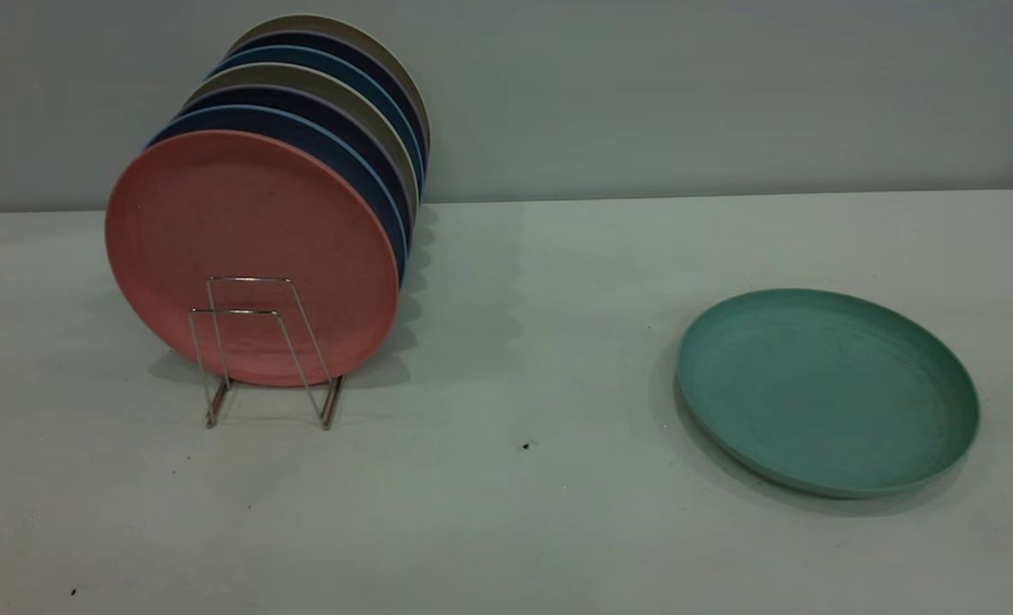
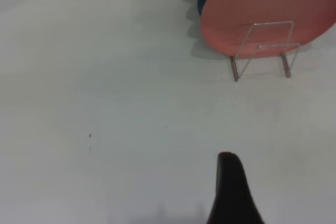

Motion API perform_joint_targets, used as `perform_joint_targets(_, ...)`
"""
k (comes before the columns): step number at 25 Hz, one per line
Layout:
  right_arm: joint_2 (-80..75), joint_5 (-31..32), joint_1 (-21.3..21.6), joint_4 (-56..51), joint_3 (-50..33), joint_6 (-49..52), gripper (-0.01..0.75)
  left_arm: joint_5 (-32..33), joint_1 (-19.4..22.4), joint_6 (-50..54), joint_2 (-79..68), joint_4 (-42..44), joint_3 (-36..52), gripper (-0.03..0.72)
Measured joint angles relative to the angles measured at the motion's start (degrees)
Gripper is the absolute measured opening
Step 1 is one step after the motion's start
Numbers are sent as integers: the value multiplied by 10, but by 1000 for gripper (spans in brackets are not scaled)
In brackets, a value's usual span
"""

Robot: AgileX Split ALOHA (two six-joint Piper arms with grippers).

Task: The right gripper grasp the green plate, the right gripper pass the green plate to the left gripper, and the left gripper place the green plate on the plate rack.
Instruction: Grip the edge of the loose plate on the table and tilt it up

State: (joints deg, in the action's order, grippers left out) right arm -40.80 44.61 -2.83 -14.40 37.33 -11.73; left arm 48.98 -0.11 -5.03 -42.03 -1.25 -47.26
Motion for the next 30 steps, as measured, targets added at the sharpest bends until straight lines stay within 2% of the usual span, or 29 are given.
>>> perform_joint_targets(8,-236,-58,0,-135,45,-139,551,-106,0,-22,-218,-26,-57,524)
perform_joint_targets(14,-393,-79,0,-197,101,-201,551,-155,-8,-138,-350,-172,-79,526)
perform_joint_targets(21,-531,-100,16,-226,147,-229,551,-182,-83,-255,-459,-314,-107,526)
perform_joint_targets(26,-603,-111,72,-273,165,-263,551,-203,-152,-290,-537,-371,-130,526)
perform_joint_targets(30,-673,-97,124,-328,181,-320,551,-240,-189,-296,-602,-402,-145,526)
